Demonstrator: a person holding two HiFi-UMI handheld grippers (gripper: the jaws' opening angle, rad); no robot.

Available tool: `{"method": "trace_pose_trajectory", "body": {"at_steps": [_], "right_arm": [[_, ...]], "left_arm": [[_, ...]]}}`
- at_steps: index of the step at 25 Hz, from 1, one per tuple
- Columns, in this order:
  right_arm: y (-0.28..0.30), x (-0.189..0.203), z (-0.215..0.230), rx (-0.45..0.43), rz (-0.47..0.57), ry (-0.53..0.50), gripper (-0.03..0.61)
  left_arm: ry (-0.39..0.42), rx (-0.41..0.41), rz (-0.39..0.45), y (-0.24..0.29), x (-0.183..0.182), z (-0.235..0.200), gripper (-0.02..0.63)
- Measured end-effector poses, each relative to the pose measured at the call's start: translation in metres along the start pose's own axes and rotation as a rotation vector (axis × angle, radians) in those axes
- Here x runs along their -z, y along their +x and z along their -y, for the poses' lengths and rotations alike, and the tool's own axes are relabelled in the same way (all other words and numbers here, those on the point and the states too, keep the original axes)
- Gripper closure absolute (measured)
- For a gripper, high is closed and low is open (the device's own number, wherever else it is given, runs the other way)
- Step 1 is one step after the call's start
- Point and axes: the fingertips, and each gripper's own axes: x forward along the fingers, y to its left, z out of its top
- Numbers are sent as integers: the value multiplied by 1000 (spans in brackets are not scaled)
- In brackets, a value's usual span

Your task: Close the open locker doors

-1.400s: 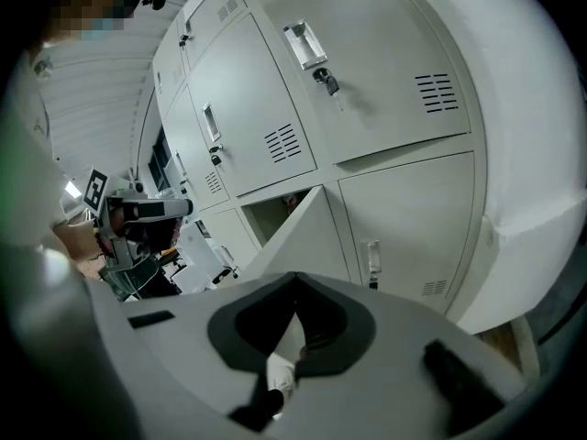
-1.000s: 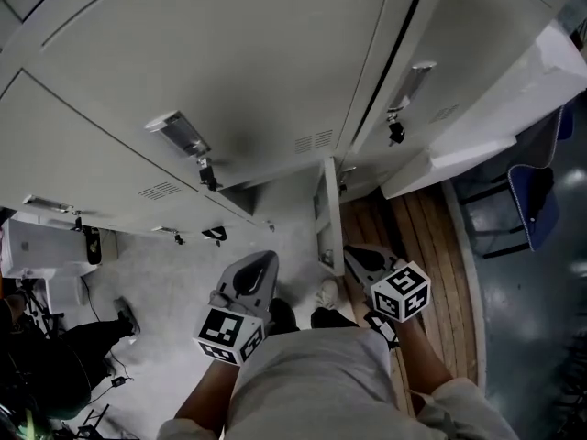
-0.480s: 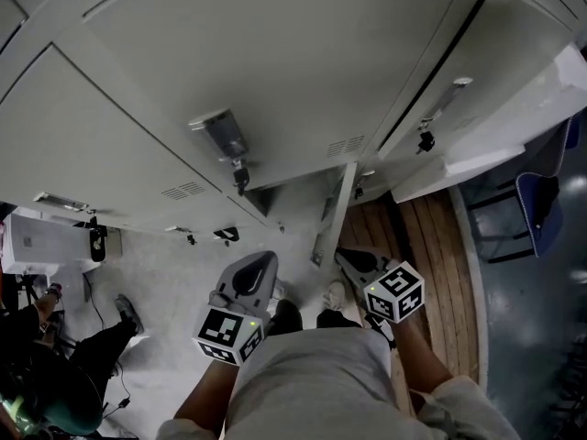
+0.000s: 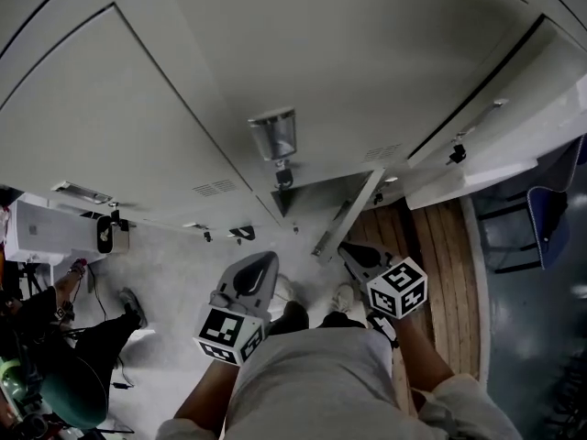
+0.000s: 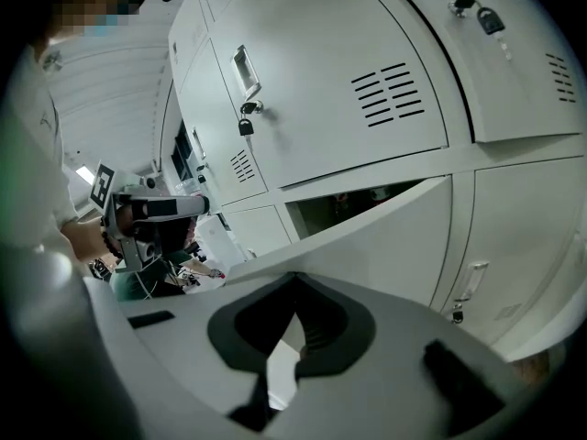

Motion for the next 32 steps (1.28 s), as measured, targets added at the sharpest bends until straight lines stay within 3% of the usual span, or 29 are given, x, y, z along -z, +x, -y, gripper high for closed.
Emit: {"method": "trace_pose_trajectory", "body": {"at_steps": [11, 32], "right_arm": [[34, -21, -5, -3, -1, -30, 551], [68, -44, -2, 25, 19, -26, 551]], "left_arm": [[-11, -27, 12, -14, -3, -38, 600], [-4, -32, 38, -21, -15, -67, 600]]}}
